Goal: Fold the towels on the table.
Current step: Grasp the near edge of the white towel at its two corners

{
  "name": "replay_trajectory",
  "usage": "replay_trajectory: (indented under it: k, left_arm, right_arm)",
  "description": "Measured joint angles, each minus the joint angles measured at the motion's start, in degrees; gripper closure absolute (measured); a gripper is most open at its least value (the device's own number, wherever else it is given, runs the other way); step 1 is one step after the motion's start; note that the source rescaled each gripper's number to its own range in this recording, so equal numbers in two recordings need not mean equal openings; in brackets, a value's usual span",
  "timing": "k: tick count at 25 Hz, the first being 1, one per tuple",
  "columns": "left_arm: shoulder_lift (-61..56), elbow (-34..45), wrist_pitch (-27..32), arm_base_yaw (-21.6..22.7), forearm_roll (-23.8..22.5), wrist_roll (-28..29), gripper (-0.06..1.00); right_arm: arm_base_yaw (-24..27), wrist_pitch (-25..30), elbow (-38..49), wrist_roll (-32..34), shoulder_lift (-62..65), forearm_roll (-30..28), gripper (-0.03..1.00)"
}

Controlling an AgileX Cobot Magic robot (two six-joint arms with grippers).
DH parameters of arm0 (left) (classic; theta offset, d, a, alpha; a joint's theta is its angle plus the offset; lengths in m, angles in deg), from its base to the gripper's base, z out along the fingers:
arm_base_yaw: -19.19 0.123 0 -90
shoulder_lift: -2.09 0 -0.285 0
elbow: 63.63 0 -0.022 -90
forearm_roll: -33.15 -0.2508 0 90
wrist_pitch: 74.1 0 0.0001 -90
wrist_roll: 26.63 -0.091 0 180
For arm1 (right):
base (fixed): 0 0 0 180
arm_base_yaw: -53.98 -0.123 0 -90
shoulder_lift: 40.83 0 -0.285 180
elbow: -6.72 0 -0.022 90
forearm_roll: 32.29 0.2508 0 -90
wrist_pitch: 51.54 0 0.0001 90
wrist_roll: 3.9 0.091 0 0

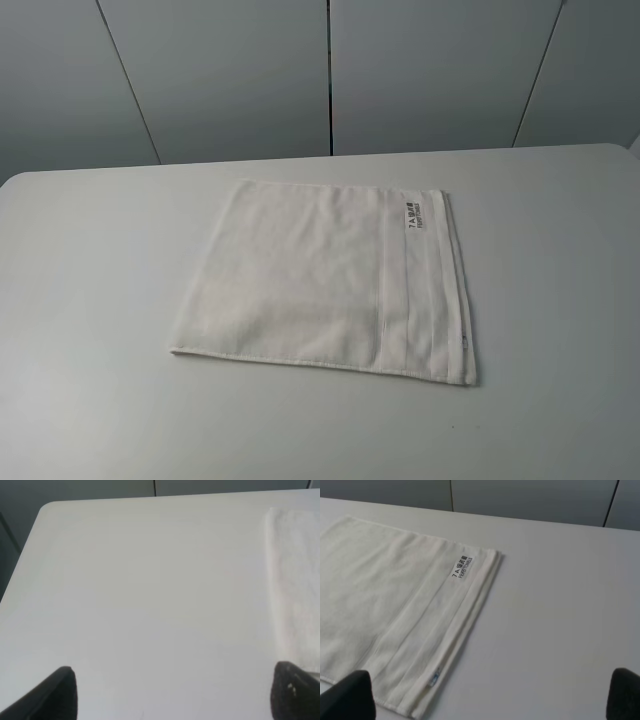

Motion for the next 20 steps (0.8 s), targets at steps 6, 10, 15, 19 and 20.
replay_trajectory:
  k: [6,10,15,19,20]
  left_arm:
    - [0.0,0.0,0.0,0.0,0.0,0.0,-0.06]
    - [0.0,0.0,0.0,0.0,0.0,0.0,-0.06]
    - [0.0,0.0,0.0,0.0,0.0,0.0,-0.06]
    - [0.0,0.0,0.0,0.0,0.0,0.0,-0.06]
    - [0.0,0.0,0.0,0.0,0.0,0.0,-0.06]
  right_arm:
    - [0.0,0.0,0.0,0.0,0.0,0.0,-0.03]
    - [0.0,0.0,0.0,0.0,0.0,0.0,-0.03]
    - [0.0,0.0,0.0,0.0,0.0,0.0,-0.03]
    - [0.0,0.0,0.0,0.0,0.0,0.0,-0.03]
    - [0.0,0.0,0.0,0.0,0.0,0.0,-0.03]
